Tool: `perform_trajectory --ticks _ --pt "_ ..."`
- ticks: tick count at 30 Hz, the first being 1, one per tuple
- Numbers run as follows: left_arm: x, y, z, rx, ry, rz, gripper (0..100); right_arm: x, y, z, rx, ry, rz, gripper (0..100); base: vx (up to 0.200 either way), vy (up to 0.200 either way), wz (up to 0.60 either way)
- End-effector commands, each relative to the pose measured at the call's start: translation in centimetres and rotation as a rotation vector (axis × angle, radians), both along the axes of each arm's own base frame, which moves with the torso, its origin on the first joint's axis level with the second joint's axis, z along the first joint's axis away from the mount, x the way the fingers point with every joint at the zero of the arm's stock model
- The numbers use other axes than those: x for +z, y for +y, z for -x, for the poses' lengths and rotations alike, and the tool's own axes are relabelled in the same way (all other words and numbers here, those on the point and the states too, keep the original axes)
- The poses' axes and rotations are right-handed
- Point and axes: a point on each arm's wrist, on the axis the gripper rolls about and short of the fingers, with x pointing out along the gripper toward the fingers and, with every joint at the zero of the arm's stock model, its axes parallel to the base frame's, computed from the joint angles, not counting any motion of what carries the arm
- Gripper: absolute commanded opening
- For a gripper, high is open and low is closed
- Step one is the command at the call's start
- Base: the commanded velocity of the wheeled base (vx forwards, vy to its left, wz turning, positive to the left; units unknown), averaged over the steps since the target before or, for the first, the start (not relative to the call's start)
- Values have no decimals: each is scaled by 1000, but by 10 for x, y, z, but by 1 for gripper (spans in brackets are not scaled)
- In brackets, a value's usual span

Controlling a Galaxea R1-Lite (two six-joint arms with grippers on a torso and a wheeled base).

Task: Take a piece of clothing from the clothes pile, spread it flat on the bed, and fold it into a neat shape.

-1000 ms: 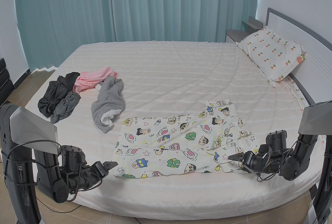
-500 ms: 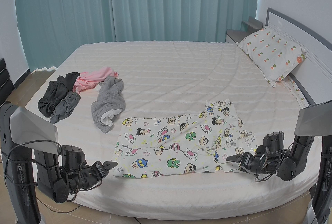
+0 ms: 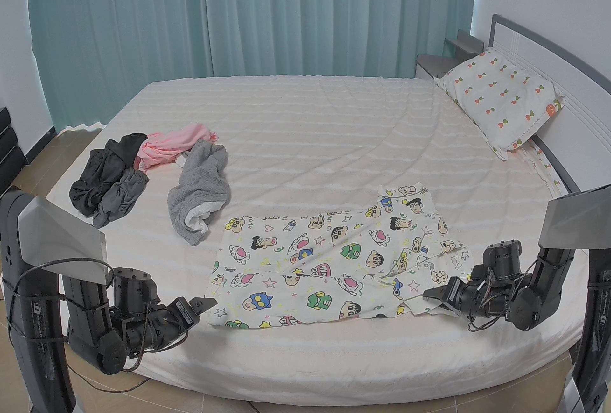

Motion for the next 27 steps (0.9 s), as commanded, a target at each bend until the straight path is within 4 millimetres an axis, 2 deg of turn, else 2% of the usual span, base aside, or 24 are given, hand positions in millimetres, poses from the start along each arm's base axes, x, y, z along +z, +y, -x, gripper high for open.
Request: perform_trajectory --ticks 1,6,12,18,25,26,27 --pt "0 0 0 0 1 0 100 8 -1 6 1 -11 -4 0 0 0 0" --pt "0 0 0 0 1 0 100 19 2 11 14 -32 -7 0 0 0 0" --pt "0 0 0 0 1 0 100 31 18 32 84 -33 -8 0 0 0 0" --pt "0 0 0 0 2 0 100 25 18 38 88 3 0 0 0 0 0" --pt "0 0 0 0 2 0 100 5 13 43 59 80 43 0 0 0 0" --pt "-1 0 0 0 2 0 100 1 13 45 62 97 48 100 0 0 0" --pt "-1 0 0 0 2 0 100 1 14 45 63 96 47 100 0 0 0"
